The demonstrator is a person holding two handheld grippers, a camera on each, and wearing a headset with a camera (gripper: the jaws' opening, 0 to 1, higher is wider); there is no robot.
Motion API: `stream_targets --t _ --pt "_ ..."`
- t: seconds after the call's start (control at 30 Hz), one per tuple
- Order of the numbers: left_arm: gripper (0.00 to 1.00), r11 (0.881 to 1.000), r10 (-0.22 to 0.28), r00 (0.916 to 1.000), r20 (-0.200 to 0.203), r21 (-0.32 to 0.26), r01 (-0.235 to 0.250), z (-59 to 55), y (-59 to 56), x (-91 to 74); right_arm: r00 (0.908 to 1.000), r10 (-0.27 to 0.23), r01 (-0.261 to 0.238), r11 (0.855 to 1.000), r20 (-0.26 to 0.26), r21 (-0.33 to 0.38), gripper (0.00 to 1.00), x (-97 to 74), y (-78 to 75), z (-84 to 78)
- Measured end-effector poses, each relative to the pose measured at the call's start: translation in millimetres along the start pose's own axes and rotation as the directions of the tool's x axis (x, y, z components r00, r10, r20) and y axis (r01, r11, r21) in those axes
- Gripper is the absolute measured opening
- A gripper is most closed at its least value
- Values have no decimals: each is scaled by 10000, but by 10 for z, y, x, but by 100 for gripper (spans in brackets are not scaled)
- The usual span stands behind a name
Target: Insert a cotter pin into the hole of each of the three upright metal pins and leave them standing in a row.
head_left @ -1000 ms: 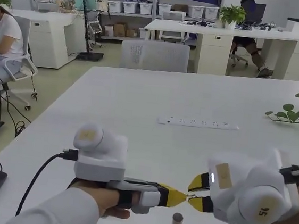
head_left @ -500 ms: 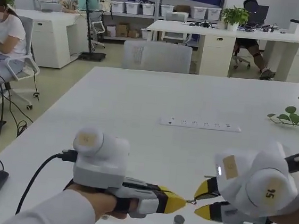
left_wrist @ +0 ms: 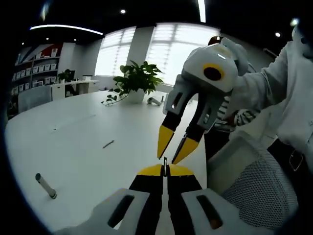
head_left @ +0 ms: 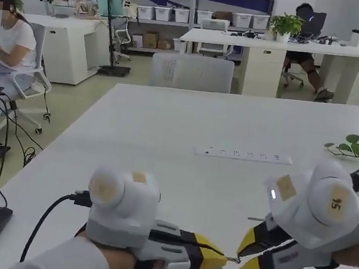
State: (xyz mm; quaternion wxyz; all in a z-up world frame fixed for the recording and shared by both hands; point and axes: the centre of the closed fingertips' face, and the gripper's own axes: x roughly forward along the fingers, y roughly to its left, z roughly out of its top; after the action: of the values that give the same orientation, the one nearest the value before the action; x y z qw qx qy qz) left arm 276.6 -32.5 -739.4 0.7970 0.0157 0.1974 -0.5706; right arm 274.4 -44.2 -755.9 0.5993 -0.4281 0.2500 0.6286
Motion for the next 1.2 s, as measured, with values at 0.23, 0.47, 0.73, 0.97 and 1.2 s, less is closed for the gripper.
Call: stream_targets --t 0.23,0.47,0.73,0.97,1.2 --pt "0 9979 -196 9998 -82 616 201 -24 -43 17 9989 347 -350 9993 315 87 12 -5 41 47" --pt "0 9956 -347 9994 53 868 341 -2 -64 8 9976 524 -524 9986 453 -18 11 -1 74 65" --pt "0 9949 -413 9991 139 922 398 -8 -85 -4 9959 601 -591 9981 676 -167 6 0 94 103" --pt "0 9939 -467 9987 209 1007 444 -1 -86 -8 9939 664 -653 9978 878 -153 5 -12 97 112" --pt "0 9930 -707 9969 354 971 670 -29 -108 -21 9904 676 -687 9976 1204 50 4 -24 114 134"
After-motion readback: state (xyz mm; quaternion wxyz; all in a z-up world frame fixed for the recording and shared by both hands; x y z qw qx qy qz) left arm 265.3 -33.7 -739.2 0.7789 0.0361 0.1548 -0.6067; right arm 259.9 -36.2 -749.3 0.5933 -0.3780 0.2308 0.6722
